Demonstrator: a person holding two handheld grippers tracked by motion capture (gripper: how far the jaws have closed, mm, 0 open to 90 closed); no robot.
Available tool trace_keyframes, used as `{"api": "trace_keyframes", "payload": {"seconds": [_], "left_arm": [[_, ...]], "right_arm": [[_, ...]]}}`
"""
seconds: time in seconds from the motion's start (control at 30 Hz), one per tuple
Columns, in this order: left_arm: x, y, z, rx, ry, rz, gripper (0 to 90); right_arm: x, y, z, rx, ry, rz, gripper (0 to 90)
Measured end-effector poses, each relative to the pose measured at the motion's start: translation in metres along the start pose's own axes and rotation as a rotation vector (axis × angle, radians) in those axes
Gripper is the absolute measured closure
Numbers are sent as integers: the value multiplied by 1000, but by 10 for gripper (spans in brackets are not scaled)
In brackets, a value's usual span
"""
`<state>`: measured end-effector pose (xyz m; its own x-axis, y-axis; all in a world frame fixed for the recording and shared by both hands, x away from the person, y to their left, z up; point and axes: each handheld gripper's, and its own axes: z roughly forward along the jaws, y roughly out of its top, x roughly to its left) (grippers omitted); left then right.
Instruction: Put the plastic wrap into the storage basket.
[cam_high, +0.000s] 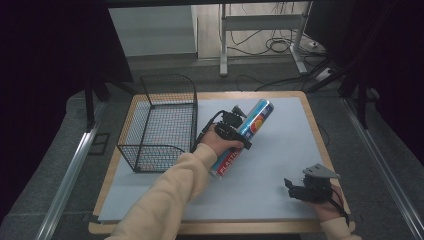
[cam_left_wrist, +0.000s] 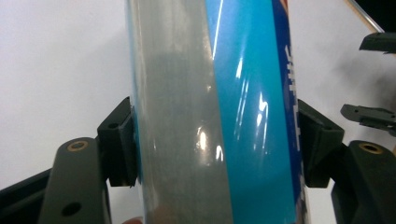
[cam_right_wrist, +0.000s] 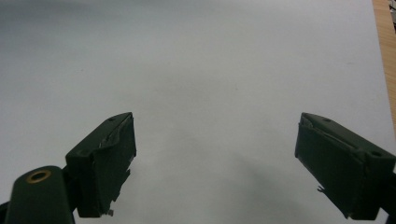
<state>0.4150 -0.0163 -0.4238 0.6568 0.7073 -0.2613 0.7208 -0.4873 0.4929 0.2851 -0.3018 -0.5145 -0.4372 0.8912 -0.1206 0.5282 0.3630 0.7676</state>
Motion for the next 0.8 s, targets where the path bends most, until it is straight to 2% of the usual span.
{"api": "trace_keyframes", "payload": {"seconds": [0.2, 0.37, 0.63, 0.8], "left_arm": [[8, 6, -13, -3, 0, -4, 306], [15, 13, -22, 8, 31, 8, 308], [28, 23, -44, -16, 45, 4, 309], [35, 26, -53, -29, 52, 3, 310]], "right_arm": [[-1, 0, 0, 5, 3, 5, 126], [0, 0, 1, 8, 3, 2, 126], [-1, -1, 2, 8, 1, 5, 125], [-1, 0, 1, 7, -1, 6, 125]]}}
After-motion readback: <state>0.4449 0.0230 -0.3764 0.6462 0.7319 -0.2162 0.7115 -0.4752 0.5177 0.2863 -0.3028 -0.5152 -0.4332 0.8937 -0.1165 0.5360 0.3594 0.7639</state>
